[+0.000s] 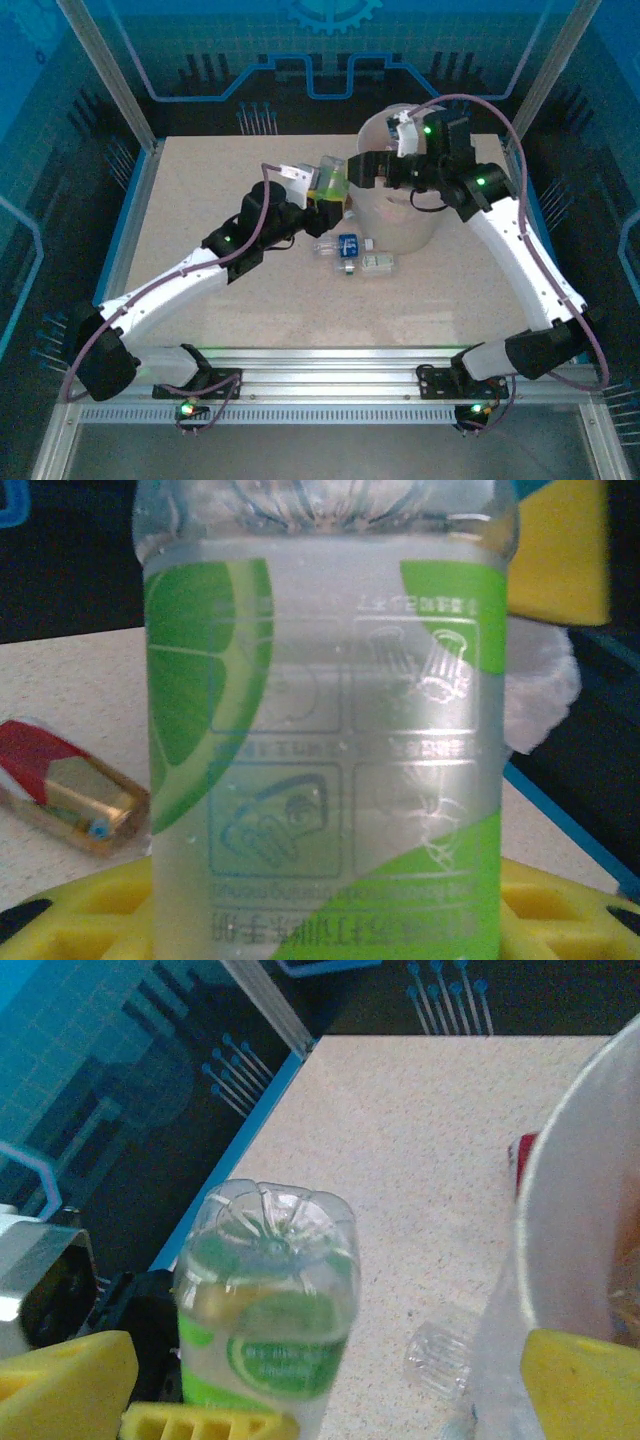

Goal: Put the plastic bottles in the bin

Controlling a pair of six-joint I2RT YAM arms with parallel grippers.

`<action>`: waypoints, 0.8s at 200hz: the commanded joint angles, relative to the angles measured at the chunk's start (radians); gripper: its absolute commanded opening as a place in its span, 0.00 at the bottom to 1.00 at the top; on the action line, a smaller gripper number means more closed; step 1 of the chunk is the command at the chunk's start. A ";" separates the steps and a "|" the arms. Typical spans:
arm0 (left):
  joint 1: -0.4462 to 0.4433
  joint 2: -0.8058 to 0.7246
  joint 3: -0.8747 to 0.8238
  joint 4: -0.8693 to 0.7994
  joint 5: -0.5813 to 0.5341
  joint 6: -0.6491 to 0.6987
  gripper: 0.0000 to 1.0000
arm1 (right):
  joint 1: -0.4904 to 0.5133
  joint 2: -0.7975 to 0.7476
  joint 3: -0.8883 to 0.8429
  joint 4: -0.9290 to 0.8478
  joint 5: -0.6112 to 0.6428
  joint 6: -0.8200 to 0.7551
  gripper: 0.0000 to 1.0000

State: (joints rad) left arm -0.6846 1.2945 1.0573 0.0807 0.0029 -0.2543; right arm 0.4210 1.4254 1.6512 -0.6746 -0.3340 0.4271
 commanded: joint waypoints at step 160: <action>-0.053 -0.086 -0.021 0.079 0.018 0.062 0.99 | 0.063 0.099 0.137 -0.023 0.084 0.017 0.46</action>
State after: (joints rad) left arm -0.7303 1.2884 1.0554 0.1196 0.0444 -0.2035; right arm 0.5156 1.5265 1.7298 -0.6907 -0.2878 0.4488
